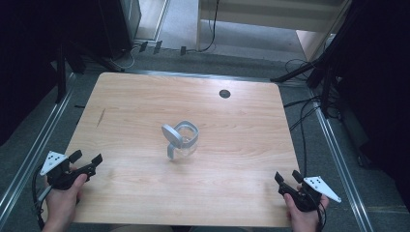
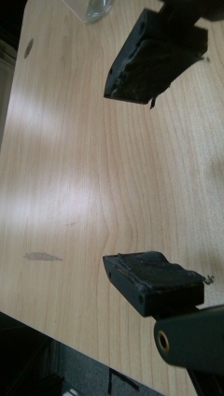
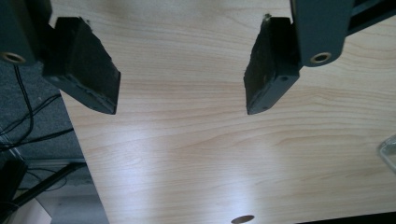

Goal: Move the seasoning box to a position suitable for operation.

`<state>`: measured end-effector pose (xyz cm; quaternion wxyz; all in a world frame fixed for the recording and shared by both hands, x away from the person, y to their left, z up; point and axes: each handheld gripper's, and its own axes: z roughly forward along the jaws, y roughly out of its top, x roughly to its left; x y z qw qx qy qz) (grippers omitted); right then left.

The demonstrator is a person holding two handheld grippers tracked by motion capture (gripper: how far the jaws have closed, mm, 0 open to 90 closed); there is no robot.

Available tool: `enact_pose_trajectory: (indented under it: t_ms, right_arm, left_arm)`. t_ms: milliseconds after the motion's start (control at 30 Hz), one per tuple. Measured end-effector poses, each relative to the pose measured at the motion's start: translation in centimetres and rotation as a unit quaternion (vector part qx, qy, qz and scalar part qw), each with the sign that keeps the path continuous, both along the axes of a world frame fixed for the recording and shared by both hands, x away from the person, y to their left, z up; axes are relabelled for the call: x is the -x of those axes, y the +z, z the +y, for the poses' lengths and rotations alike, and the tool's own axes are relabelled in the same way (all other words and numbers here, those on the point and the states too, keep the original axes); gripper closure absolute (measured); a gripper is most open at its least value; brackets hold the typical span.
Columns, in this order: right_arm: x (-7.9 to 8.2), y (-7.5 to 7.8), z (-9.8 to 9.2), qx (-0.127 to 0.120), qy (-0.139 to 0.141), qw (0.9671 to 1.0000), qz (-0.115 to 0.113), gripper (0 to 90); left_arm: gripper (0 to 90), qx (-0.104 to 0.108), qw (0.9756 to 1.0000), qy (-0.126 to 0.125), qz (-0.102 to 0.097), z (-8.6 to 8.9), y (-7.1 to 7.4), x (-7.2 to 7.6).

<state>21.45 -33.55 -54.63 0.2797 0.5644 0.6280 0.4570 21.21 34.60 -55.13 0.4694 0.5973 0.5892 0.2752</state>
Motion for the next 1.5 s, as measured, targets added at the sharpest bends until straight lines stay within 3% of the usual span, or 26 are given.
enact_pose_trajectory:
  t_ms: [67, 133, 167, 200, 233, 333, 467, 567, 700, 867, 1100, 1300, 1500]
  right_arm:
    - [0.1, 0.0, 0.0, -0.001, 0.000, 1.0000, -0.005, 43.1]
    - [0.4, 0.1, 0.2, 0.004, 0.003, 0.9998, -0.019, 56.4]
    - [0.4, 0.1, 0.2, 0.004, 0.003, 0.9998, -0.019, 56.4]
    - [0.4, 0.3, 0.6, 0.013, 0.011, 0.9997, -0.019, 71.2]
    - [0.4, 0.4, 0.8, 0.019, 0.010, 0.9996, -0.018, 75.1]
    - [0.3, 1.0, 1.5, 0.012, 0.029, 0.9992, -0.025, 88.4]
    - [-0.4, 1.9, 2.9, -0.014, 0.061, 0.9978, -0.024, 90.0]
    - [-0.9, 2.2, 4.2, -0.015, 0.068, 0.9973, -0.022, 90.0]
    - [-1.9, 2.6, 6.1, -0.037, 0.087, 0.9954, -0.016, 90.0]
    - [-3.5, 3.1, 9.4, -0.026, 0.113, 0.9930, -0.022, 90.0]
    - [-6.1, 3.7, 14.3, -0.027, 0.152, 0.9878, -0.024, 90.0]
    - [-8.2, 3.5, 17.3, -0.029, 0.168, 0.9852, -0.016, 90.0]
    - [-10.4, 3.8, 19.8, -0.036, 0.189, 0.9812, -0.011, 90.0]
  left_arm:
    - [23.3, 0.002, 1.0000, 0.008, 0.000, 0.0, 0.0, 0.0]
    - [30.5, -0.012, 0.9996, 0.026, 0.007, -0.3, 0.0, 0.0]
    - [38.3, -0.012, 0.9996, 0.026, 0.007, -0.3, 0.0, 0.0]
    - [48.6, -0.030, 0.9991, 0.030, 0.006, -0.7, 0.2, 0.1]
    - [53.5, -0.036, 0.9989, 0.028, 0.007, -1.0, 0.3, 0.1]
    - [72.7, -0.012, 0.9998, -0.008, 0.016, -1.9, 0.7, -0.1]
    - [88.6, -0.004, 0.9987, -0.049, 0.016, -4.1, 1.4, -0.7]
    - [90.0, 0.001, 0.9968, -0.079, 0.015, -5.8, 1.9, -1.2]
    - [90.0, 0.005, 0.9937, -0.111, 0.019, -8.0, 2.3, -1.8]
    - [90.0, 0.000, 0.9892, -0.145, 0.016, -11.1, 3.1, -2.2]
    - [90.0, -0.005, 0.9810, -0.194, 0.012, -15.9, 3.8, -2.6]
    - [90.0, -0.014, 0.9726, -0.232, 0.008, -19.5, 4.0, -2.6]
    - [90.0, -0.024, 0.9677, -0.251, 0.014, -21.7, 3.7, -3.3]
